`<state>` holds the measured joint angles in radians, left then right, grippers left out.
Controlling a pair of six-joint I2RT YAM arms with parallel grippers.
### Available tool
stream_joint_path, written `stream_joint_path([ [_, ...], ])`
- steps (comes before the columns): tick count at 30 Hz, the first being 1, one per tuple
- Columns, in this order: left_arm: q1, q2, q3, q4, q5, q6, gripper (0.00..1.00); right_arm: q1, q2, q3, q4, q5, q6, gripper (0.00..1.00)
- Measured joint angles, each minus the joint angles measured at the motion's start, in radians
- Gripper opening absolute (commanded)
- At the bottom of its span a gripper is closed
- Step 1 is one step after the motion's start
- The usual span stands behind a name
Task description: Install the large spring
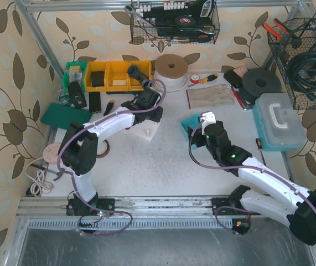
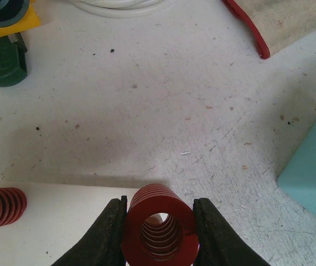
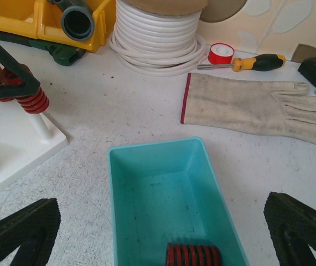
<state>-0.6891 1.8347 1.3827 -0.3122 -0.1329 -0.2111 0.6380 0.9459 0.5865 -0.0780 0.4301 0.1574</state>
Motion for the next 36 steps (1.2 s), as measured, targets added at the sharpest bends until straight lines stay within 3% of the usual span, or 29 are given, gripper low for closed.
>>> stream_joint_path([
  [31,0.0,0.079,0.031,-0.084,-0.013,0.0,0.0,-0.006,0.005,0.0,0.0,-0.004,-0.001,0.99],
  [36,0.0,0.082,0.031,-0.082,-0.015,0.001,0.14,-0.006,0.006,0.0,0.0,-0.008,-0.001,0.99],
])
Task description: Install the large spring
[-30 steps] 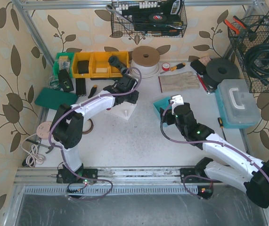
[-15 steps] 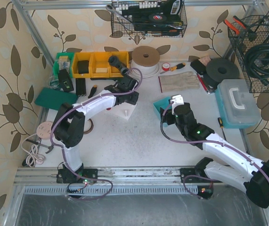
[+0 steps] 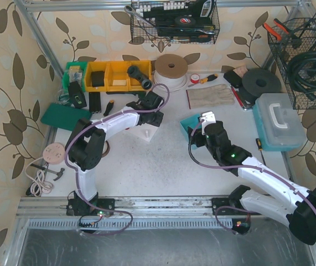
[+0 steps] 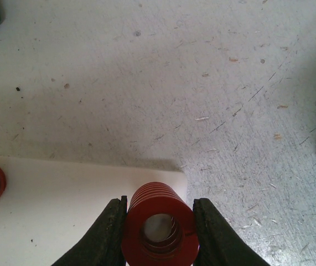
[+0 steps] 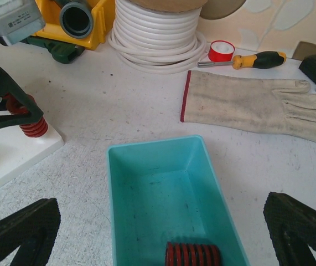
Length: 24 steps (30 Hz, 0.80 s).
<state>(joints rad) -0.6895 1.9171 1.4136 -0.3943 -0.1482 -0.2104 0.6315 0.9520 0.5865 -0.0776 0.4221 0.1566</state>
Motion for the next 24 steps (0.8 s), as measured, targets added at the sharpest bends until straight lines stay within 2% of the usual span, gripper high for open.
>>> stream_joint_path([
  [2,0.0,0.006,0.0,0.0,0.0,0.0,0.24,0.0,0.002,0.0,0.0,0.0,0.0,0.99],
  [8,0.0,0.014,0.0,0.0,-0.002,-0.002,0.44,-0.005,0.006,0.0,0.0,-0.001,0.0,0.99],
  [11,0.0,0.014,0.0,0.0,-0.009,-0.001,0.62,-0.006,0.007,0.0,0.0,-0.001,0.0,0.99],
  [12,0.0,0.013,0.0,0.0,-0.01,-0.002,0.64,-0.006,0.007,0.0,0.0,-0.001,0.0,0.99],
  [19,0.0,-0.017,-0.005,-0.006,-0.018,0.0,0.68,-0.02,0.007,0.0,-0.003,-0.006,0.001,0.98],
  [21,0.0,-0.061,-0.023,-0.004,-0.018,-0.002,0.73,-0.035,0.01,0.003,-0.019,-0.019,0.006,0.97],
  [24,0.0,-0.163,-0.066,0.0,-0.018,-0.008,0.74,-0.077,0.057,0.061,-0.106,-0.06,0.024,0.9],
])
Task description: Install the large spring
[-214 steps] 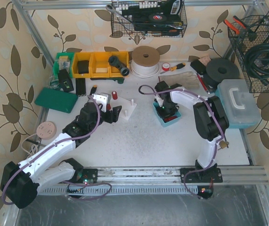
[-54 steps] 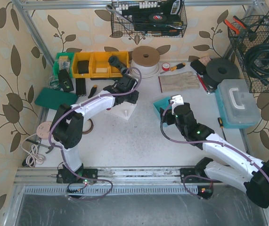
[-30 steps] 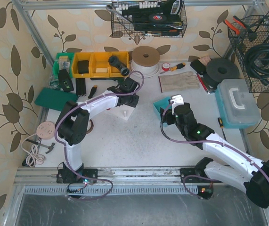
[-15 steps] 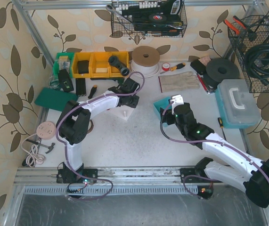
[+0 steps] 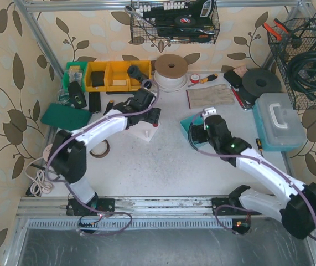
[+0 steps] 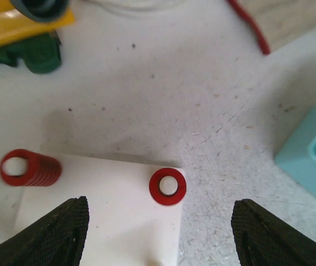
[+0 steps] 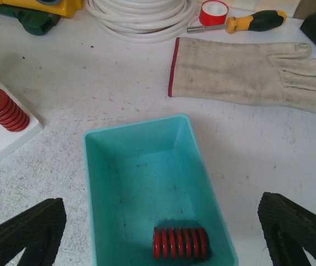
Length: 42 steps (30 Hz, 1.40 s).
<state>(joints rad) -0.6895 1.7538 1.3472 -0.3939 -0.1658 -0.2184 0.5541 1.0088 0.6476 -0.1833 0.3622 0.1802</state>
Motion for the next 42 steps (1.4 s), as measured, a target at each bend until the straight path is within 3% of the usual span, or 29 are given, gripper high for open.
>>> stream_joint_path([
  [4,0.0,-0.18,-0.1,0.044,0.0,-0.02,0.74,-0.059,0.112,0.14,-0.111,-0.084,0.021,0.8],
  [10,0.0,-0.416,-0.318,0.153,0.008,-0.056,0.74,-0.158,0.205,0.219,-0.266,-0.249,0.016,0.58],
  [13,0.0,-0.49,-0.441,0.212,0.012,-0.062,0.74,-0.198,0.269,0.268,-0.344,-0.297,-0.004,0.54],
  [18,-0.006,-0.544,-0.595,0.281,0.006,-0.058,0.75,-0.232,0.377,0.348,-0.443,-0.351,-0.032,0.52],
  [27,-0.006,-0.601,-0.626,0.348,-0.01,-0.05,0.76,-0.234,0.532,0.44,-0.545,-0.393,-0.061,0.52],
  [42,-0.006,-0.629,-0.632,0.362,-0.015,-0.051,0.77,-0.188,0.792,0.586,-0.617,-0.431,-0.101,0.68],
])
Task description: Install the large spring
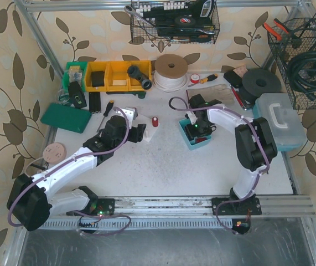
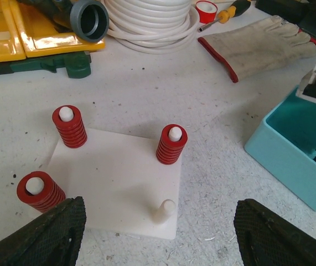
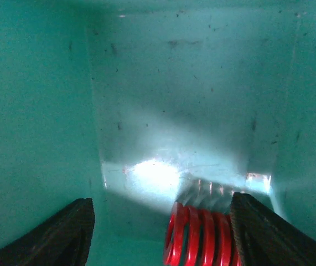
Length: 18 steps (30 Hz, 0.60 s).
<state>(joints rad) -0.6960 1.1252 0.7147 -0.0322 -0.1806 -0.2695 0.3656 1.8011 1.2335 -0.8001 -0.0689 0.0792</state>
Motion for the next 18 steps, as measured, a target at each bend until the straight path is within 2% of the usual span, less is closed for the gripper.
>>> stream_joint_path([
  [3,0.0,-0.005,-0.001,-0.001,0.0,0.0,0.77,0.001,0.044,0.023,-0.019,0.0,-0.003,0.68],
  [9,0.0,-0.037,-0.016,0.0,-0.002,-0.001,0.77,0.007,0.087,0.048,-0.039,0.016,-0.01,0.6],
  [11,-0.001,-0.042,-0.016,-0.003,-0.002,-0.001,0.77,0.008,0.091,0.048,-0.039,0.028,-0.014,0.53],
  [15,-0.013,-0.055,-0.016,-0.002,-0.003,-0.001,0.77,0.008,0.091,0.048,-0.036,0.05,-0.011,0.3],
  [18,-0.013,-0.059,-0.016,-0.002,-0.003,-0.001,0.77,0.008,0.091,0.048,-0.032,0.062,-0.007,0.21],
])
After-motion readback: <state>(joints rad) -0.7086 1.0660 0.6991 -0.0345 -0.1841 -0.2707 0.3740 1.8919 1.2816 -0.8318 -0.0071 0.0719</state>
